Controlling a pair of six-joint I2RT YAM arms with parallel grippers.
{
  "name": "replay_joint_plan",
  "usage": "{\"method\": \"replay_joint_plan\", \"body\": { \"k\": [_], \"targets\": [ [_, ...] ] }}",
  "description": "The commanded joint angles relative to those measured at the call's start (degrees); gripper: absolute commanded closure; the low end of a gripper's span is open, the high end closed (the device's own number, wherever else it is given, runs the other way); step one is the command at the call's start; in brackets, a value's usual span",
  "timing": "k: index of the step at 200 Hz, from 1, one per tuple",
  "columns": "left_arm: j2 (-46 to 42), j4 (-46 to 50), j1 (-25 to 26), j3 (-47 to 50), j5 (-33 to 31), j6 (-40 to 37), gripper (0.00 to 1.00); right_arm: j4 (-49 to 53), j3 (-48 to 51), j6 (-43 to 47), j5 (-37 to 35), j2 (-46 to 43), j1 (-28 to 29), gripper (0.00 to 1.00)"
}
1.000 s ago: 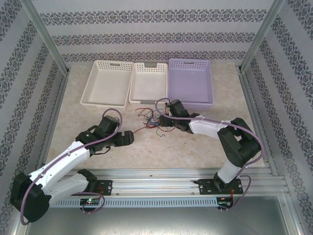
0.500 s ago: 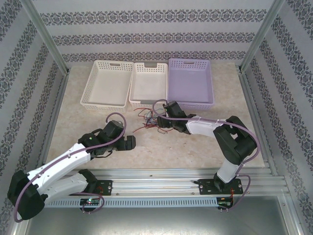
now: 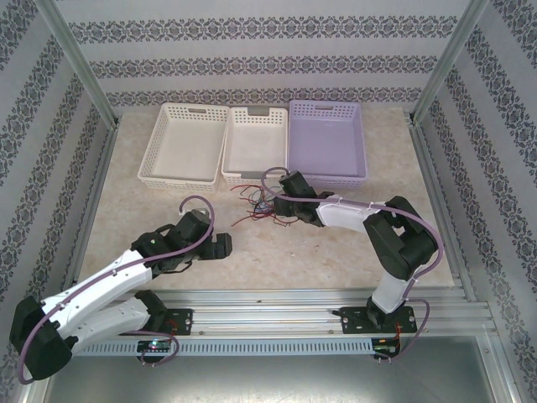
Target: Untangle the cables
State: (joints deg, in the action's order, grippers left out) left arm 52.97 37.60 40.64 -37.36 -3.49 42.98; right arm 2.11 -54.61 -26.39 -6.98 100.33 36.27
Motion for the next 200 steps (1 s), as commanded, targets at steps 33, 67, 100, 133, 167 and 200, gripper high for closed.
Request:
{"method": "replay_joint_plan", "body": {
  "k": [33, 67, 100, 133, 167, 200],
  "targets": [
    [-2.2, 5.4, 4.1, -0.4, -4.2, 4.3, 0.02, -5.5, 0.7, -1.5, 7.7, 0.9, 0.4, 0.67],
    [-2.0, 4.6, 5.1, -0.3, -4.9, 5.7, 0.02, -8.5, 3.8, -3.1, 11.2, -2.1, 1.6, 0.81],
    [0.8, 3.2, 5.4, -1.3, -5.6, 5.8, 0.02, -10.5, 8.3, -4.0, 13.0, -7.9, 2.1, 0.92],
    [3.1, 1.0, 5.5, -3.1, -6.2, 5.1, 0.01, -12.2, 12.2, -4.7, 17.2, -14.9, 2.4, 1.0],
    [6.6, -2.6, 5.5, -5.0, -4.8, 4.9, 0.01, -13.0, 14.6, -5.3, 23.2, -21.5, 2.8, 1.0],
    [6.9, -8.2, 5.5, -4.4, -1.6, 5.5, 0.0, -14.5, 17.1, -5.9, 26.5, -27.8, 4.4, 1.0]
  ]
}}
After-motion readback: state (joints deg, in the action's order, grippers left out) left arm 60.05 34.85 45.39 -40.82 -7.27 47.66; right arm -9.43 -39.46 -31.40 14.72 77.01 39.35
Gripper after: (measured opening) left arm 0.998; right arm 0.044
